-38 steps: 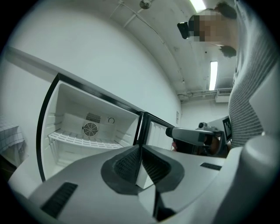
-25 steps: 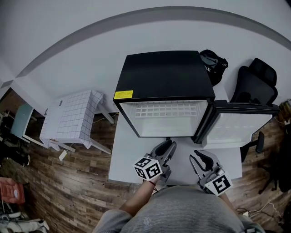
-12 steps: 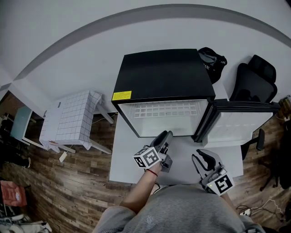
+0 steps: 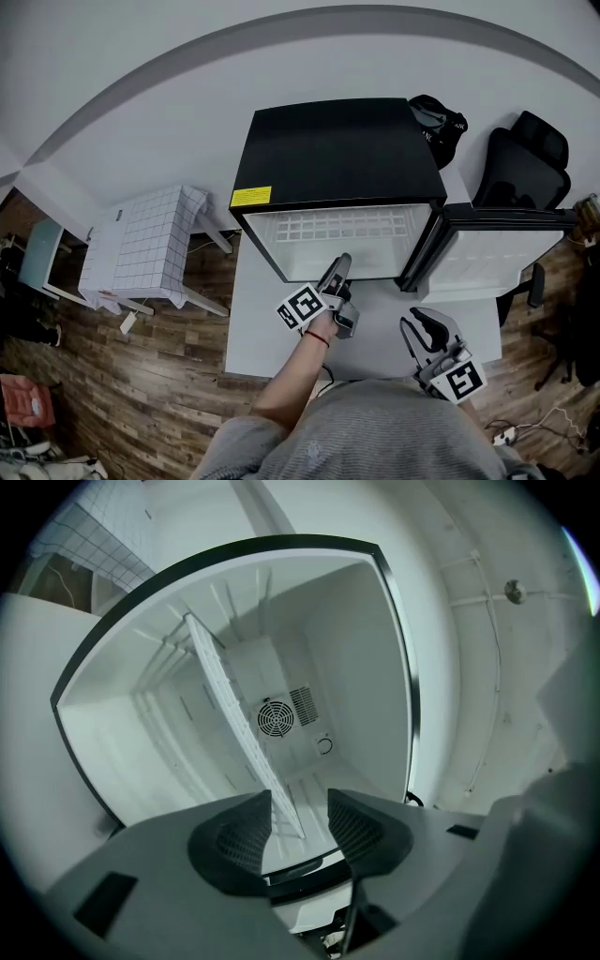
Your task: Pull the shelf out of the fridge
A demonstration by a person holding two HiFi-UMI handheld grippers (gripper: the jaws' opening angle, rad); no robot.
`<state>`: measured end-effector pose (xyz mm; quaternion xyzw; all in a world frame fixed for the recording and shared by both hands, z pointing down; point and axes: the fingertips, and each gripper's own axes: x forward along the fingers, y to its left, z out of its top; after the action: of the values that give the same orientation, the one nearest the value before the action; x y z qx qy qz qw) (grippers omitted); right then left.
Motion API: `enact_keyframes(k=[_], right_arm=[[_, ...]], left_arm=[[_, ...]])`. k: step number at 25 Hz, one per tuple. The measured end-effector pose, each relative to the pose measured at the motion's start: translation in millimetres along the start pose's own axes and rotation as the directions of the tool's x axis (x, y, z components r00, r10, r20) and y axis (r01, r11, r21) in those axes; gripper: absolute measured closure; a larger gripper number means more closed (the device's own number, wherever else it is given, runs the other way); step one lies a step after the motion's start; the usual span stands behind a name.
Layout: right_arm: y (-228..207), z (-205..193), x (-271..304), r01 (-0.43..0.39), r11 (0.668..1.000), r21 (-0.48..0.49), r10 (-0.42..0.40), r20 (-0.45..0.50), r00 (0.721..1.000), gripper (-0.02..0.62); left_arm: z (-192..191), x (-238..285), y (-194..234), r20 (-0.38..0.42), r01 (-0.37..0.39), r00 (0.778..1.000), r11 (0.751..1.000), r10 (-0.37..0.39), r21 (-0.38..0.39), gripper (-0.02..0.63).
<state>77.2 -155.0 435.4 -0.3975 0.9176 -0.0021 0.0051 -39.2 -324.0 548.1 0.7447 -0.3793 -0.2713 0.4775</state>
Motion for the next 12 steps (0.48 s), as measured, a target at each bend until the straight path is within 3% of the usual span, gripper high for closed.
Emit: enact_keyframes(k=[12], right_arm=[[-8.6, -2.8, -4.0, 0.042, 0.999, 0.010, -0.042, -0.016, 0.999, 0.515]], left_arm=[[20.3, 28.7, 34.8, 0.075, -0.056, 0.995, 0.993, 0.064, -0.103, 0.430]])
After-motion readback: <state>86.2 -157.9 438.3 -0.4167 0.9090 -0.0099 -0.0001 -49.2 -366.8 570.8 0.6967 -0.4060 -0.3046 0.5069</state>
